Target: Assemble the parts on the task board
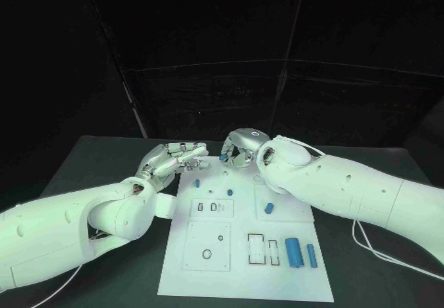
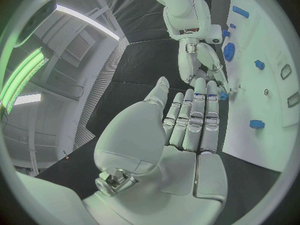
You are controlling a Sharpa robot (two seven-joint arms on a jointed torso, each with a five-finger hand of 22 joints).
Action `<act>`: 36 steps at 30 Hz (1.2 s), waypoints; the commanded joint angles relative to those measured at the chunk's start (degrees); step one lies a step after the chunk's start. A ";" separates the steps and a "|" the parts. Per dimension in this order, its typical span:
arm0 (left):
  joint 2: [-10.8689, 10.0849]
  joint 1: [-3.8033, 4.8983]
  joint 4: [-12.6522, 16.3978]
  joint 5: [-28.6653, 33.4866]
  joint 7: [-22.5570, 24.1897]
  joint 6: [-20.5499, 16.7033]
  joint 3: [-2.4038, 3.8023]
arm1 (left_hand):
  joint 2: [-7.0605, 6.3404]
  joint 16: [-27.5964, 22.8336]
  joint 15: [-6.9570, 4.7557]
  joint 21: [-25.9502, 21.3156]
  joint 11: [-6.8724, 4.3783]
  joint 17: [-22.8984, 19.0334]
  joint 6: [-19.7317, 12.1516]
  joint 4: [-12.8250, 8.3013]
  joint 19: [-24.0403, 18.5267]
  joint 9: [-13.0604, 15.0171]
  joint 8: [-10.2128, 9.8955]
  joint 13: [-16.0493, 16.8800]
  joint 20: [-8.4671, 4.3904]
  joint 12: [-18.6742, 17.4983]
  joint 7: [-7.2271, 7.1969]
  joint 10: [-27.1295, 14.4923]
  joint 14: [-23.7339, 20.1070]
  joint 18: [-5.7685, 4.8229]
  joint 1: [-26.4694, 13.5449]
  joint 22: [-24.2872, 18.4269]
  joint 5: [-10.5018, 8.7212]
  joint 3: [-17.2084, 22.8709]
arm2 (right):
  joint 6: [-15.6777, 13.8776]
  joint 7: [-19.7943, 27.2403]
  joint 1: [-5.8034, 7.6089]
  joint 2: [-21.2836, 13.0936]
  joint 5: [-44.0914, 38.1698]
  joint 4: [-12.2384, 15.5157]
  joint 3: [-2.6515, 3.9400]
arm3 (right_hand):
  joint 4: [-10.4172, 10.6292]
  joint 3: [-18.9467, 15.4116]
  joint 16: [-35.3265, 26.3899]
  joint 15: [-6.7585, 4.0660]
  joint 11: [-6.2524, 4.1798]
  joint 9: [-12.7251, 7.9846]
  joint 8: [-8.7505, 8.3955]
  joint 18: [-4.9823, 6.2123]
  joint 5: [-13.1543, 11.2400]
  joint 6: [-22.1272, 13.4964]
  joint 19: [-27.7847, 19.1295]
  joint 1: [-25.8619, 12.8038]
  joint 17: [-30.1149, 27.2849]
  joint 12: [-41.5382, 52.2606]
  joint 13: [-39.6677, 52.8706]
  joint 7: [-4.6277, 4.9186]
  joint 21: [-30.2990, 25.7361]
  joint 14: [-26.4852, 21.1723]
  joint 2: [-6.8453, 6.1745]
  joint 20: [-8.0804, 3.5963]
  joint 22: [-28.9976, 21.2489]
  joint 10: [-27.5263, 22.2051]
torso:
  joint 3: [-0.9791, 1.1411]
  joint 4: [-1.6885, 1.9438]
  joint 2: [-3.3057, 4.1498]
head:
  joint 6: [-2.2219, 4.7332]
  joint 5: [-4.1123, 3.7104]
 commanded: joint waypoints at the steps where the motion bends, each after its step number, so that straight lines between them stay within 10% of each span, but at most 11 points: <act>1: 0.07 0.10 0.00 -0.43 0.73 0.58 0.02 | 0.23 -0.39 0.04 -0.21 0.43 0.09 -0.26 -0.33 0.45 -0.06 -0.37 -0.04 0.07 -0.28 0.92 -0.14 0.37 0.74 0.37 -0.05 -0.09 -0.10 | 0.72 0.01 0.07 0.13 -0.78 -0.11 -0.17 | 0.20 0.18 -0.10 0.20 0.09 -0.05 -0.20 -0.19 0.18 0.49 -0.35 0.09 -0.07 -0.20 -0.08 0.10 -0.11 -0.01 -0.70 0.11 -0.12 -0.46 | 0.00 0.01 0.03 | -0.11 0.06; 36: 0.28 0.11 -0.27 -0.43 0.63 0.66 0.02 | 0.23 -0.39 0.04 -0.21 0.43 0.09 -0.26 -0.33 0.45 -0.06 -0.37 -0.04 0.07 -0.28 0.92 -0.14 0.37 0.74 0.37 -0.05 -0.09 -0.10 | 1.57 -1.53 -0.05 0.25 -1.84 -1.30 -0.74 | 0.23 0.29 -0.14 0.26 0.15 -0.04 -0.23 -0.12 0.20 0.57 -0.63 0.15 -0.16 -0.39 -0.07 0.15 -0.32 -0.04 -0.71 0.17 -0.53 -0.65 | -0.01 0.04 0.00 | -0.58 -0.05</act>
